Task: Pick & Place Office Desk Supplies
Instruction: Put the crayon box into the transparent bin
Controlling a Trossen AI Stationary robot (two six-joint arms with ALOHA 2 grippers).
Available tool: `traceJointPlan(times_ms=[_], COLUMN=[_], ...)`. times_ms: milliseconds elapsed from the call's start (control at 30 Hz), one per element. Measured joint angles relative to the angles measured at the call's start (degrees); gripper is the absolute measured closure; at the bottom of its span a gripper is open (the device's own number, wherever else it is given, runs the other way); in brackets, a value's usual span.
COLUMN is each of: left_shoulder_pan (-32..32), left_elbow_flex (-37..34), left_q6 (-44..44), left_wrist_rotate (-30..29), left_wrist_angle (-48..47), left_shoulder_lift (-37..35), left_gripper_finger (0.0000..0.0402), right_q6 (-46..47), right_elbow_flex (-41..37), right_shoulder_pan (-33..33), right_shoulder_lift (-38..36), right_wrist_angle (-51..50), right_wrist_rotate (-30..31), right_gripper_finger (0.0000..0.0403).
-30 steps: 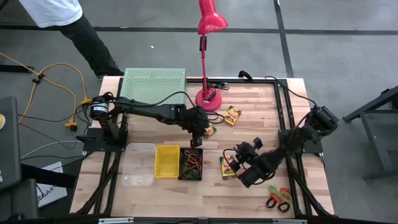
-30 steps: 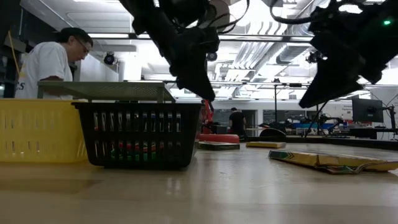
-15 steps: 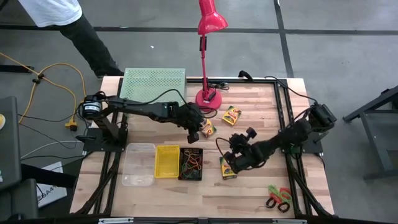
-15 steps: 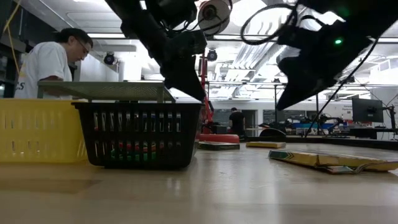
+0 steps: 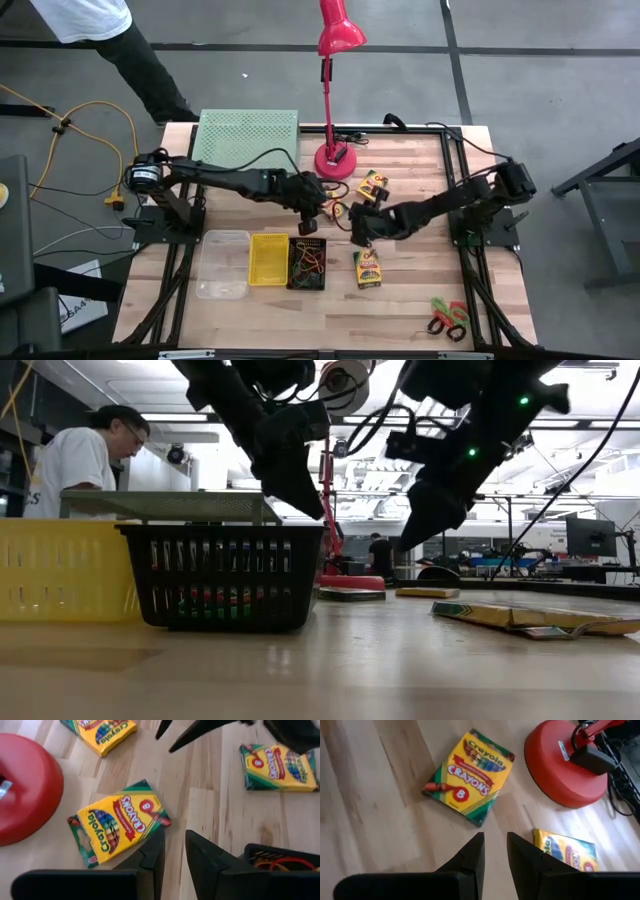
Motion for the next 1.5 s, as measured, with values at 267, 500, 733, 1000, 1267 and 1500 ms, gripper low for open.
traceJointPlan(times_ms=[267, 500, 733, 1000, 1267, 1500], left_shoulder_pan=[0.2, -0.3, -0.9, -0.7, 1.5, 3.1], left_elbow_flex=[0.0, 0.0, 0.0, 0.0, 0.0, 0.0], left_q6=[1.0, 0.1, -0.3, 0.7, 0.3, -0.3], left_wrist_rotate=[-0.1, -0.1, 0.0, 0.0, 0.0, 0.0], left_wrist_angle=[-0.1, 0.2, 1.1, 2.3, 2.1, 1.4], left_shoulder_lift=[-0.5, -0.5, -0.5, -0.5, -0.5, -0.5], left_gripper_finger=[0.033, 0.033, 0.033, 0.033, 0.033, 0.033], right_q6=[-7.6, -10.1, -15.8, -16.9, -16.8, -15.4], right_elbow_flex=[-0.8, -8.4, -20.1, -26.2, -26.1, -26.0], right_shoulder_pan=[-2.7, -5.8, -8.6, -11.8, -14.2, -15.3], right_shoulder_lift=[0.0, -8.6, -19.0, -19.2, -18.0, -10.1], right_wrist_angle=[0.6, 9.3, 32.2, 46.1, 48.3, 56.4], right_wrist_rotate=[-3.7, -13.4, -20.3, -24.2, -25.7, -28.4], right_gripper_finger=[0.0333, 0.0333, 0.0333, 0.0333, 0.0333, 0.0333])
